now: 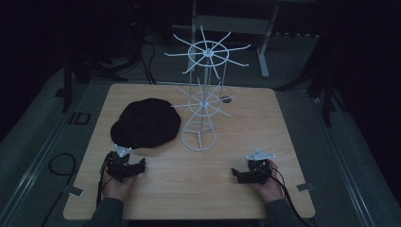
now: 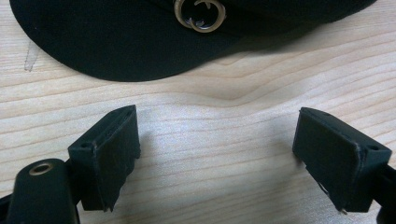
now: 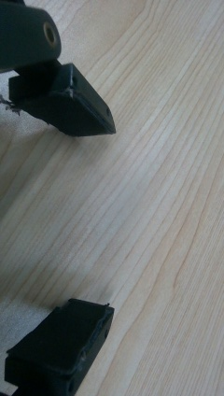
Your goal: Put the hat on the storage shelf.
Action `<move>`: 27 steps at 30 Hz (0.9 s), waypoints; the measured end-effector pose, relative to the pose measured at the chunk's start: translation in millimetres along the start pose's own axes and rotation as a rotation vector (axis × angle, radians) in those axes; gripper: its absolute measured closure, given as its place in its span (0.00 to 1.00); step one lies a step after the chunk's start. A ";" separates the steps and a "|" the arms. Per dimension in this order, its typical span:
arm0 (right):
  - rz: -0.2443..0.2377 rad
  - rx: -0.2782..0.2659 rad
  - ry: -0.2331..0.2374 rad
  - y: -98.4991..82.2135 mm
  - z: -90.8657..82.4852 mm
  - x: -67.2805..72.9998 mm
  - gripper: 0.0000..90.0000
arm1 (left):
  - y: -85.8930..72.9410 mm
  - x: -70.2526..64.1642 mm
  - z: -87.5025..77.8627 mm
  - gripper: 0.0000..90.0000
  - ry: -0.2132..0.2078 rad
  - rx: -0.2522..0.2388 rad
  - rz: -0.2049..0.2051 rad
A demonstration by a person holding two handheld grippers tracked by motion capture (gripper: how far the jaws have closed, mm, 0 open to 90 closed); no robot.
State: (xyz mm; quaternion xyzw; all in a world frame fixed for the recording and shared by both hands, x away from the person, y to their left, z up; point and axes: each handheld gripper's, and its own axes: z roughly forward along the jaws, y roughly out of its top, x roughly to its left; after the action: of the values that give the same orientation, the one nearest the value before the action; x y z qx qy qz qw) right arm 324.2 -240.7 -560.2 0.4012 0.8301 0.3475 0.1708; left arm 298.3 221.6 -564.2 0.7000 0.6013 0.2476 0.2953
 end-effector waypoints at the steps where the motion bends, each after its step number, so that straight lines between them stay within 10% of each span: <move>1: -0.002 -0.001 0.000 0.0 0.1 -0.1 0.12 | 0.0 0.0 -0.1 0.17 0.000 0.000 0.001; 11: -0.001 0.000 0.004 1.2 1.3 -0.1 0.12 | -0.9 0.2 -1.5 0.19 -0.011 0.002 0.015; 18: -0.001 -0.001 0.004 1.3 1.4 -0.1 0.12 | 3.1 4.8 -9.2 0.43 -0.036 0.044 0.037; 27: -0.003 -0.001 0.003 1.3 1.4 -0.2 0.12 | 23.4 4.7 -30.9 0.53 -0.119 0.084 0.166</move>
State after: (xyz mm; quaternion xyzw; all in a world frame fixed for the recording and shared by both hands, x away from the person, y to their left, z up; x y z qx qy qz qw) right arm 325.8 -239.7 -560.3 0.3994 0.8308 0.3484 0.1700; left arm 293.6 227.4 -525.9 0.7727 0.5325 0.2036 0.2793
